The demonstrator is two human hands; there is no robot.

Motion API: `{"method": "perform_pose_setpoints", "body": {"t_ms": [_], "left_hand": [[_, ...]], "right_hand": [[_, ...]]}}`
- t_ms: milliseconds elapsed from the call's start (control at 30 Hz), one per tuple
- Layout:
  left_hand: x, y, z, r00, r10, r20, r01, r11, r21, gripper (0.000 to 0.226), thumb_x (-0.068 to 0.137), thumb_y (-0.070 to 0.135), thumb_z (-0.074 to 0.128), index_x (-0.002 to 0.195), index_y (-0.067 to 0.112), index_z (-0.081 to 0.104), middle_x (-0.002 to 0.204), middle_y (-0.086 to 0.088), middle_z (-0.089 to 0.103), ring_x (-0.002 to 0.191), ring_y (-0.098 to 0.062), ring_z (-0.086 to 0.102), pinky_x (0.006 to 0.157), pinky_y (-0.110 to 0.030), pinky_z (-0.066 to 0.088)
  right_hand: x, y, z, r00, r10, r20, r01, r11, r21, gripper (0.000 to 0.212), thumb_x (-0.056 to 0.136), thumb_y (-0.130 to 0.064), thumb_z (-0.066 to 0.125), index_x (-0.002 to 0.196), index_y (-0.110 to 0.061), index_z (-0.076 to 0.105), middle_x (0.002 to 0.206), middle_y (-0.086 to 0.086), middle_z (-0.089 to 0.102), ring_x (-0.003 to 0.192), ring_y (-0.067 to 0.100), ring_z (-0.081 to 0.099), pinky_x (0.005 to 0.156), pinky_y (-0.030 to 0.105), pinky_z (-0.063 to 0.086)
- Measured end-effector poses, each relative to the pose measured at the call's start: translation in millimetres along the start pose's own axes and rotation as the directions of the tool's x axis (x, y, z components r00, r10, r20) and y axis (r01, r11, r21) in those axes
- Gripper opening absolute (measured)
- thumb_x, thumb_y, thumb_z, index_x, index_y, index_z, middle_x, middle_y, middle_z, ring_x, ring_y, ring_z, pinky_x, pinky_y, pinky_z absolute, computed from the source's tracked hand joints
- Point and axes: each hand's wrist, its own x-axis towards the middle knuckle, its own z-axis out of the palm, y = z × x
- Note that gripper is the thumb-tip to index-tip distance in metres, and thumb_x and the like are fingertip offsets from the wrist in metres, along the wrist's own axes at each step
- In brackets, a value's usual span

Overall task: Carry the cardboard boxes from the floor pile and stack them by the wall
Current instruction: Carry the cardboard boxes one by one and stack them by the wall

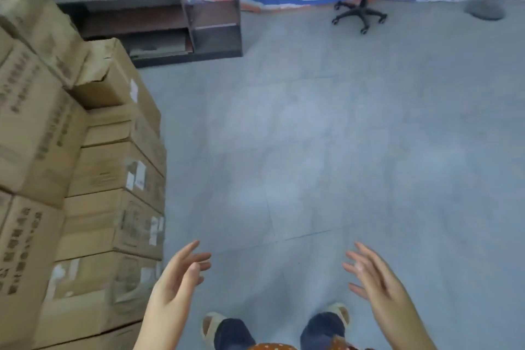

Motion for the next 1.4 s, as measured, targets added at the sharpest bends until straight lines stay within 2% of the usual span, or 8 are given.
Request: {"method": "perform_pose_setpoints", "body": {"t_ms": [200, 300, 533, 633, 833, 1033, 1233, 1400], "left_hand": [[-7, 22, 167, 0.98, 0.075, 0.187, -0.085, 0.995, 0.046, 0.033, 0.096, -0.002, 0.041, 0.111, 0.02, 0.06, 0.099, -0.005, 0.071, 0.085, -0.009, 0.069, 0.074, -0.022, 0.055], [-15, 32, 242, 0.94, 0.102, 0.325, -0.131, 0.989, 0.068, 0.034, 0.096, -0.001, 0.043, 0.11, 0.024, 0.062, 0.096, -0.004, 0.073, 0.088, -0.011, 0.07, 0.076, -0.029, 0.055], [-24, 64, 391, 0.765, 0.107, 0.635, -0.256, 0.955, 0.148, 0.036, 0.094, -0.006, 0.044, 0.108, 0.02, 0.064, 0.092, 0.002, 0.074, 0.083, -0.009, 0.07, 0.07, -0.019, 0.055], [-25, 81, 452, 0.681, 0.099, 0.726, -0.311, 0.936, 0.163, 0.036, 0.093, -0.007, 0.045, 0.109, 0.018, 0.064, 0.093, -0.005, 0.073, 0.082, -0.01, 0.069, 0.074, -0.024, 0.054], [-22, 102, 580, 0.561, 0.085, 0.824, -0.382, 0.909, 0.166, 0.037, 0.094, -0.003, 0.045, 0.108, 0.026, 0.064, 0.094, 0.002, 0.073, 0.086, -0.009, 0.069, 0.08, -0.034, 0.053], [-12, 125, 727, 0.481, 0.063, 0.874, -0.372, 0.918, 0.139, 0.038, 0.095, -0.005, 0.044, 0.109, 0.025, 0.063, 0.094, -0.001, 0.073, 0.084, -0.007, 0.069, 0.083, -0.036, 0.05], [-5, 174, 861, 0.408, 0.066, 0.911, -0.415, 0.902, 0.12, 0.035, 0.096, 0.001, 0.045, 0.112, 0.027, 0.062, 0.098, 0.01, 0.072, 0.088, -0.007, 0.068, 0.083, -0.032, 0.049], [-15, 192, 955, 0.345, 0.037, 0.938, -0.474, 0.87, 0.14, 0.036, 0.096, 0.001, 0.046, 0.112, 0.029, 0.061, 0.1, 0.012, 0.071, 0.087, -0.006, 0.068, 0.084, -0.034, 0.05]], "right_hand": [[7, 3, -150, 0.975, 0.011, -0.221, 0.008, 0.996, 0.086, 0.025, 0.095, -0.015, 0.049, 0.115, -0.028, 0.057, 0.113, -0.007, 0.066, 0.104, 0.011, 0.064, 0.086, 0.035, 0.051], [6, 8, -216, 0.936, 0.061, -0.347, -0.002, 0.986, 0.17, 0.027, 0.096, -0.019, 0.049, 0.121, -0.023, 0.056, 0.115, -0.005, 0.064, 0.104, 0.013, 0.063, 0.089, 0.039, 0.05], [-15, 40, -326, 0.763, 0.179, -0.622, 0.05, 0.942, 0.332, 0.025, 0.098, -0.008, 0.048, 0.112, -0.021, 0.063, 0.11, 0.0, 0.069, 0.101, 0.017, 0.065, 0.087, 0.041, 0.049], [-14, 49, -355, 0.707, 0.256, -0.66, 0.04, 0.916, 0.399, 0.025, 0.097, -0.005, 0.047, 0.105, -0.021, 0.065, 0.108, 0.002, 0.069, 0.099, 0.017, 0.065, 0.086, 0.041, 0.049], [20, 49, -422, 0.64, 0.328, -0.695, 0.032, 0.892, 0.451, 0.026, 0.096, -0.005, 0.049, 0.101, -0.021, 0.068, 0.104, -0.002, 0.07, 0.098, 0.016, 0.066, 0.084, 0.038, 0.05], [92, 27, -537, 0.585, 0.328, -0.741, 0.073, 0.889, 0.451, 0.023, 0.097, -0.003, 0.047, 0.103, -0.015, 0.067, 0.105, 0.003, 0.069, 0.097, 0.018, 0.065, 0.087, 0.041, 0.048], [141, -6, -644, 0.535, 0.29, -0.793, 0.086, 0.916, 0.393, 0.026, 0.097, -0.003, 0.047, 0.105, -0.018, 0.067, 0.102, -0.003, 0.071, 0.097, 0.014, 0.067, 0.086, 0.038, 0.05], [165, 1, -718, 0.497, 0.37, -0.785, 0.093, 0.877, 0.472, 0.026, 0.097, -0.003, 0.046, 0.101, -0.018, 0.067, 0.103, 0.001, 0.07, 0.095, 0.015, 0.066, 0.08, 0.034, 0.049]]}}
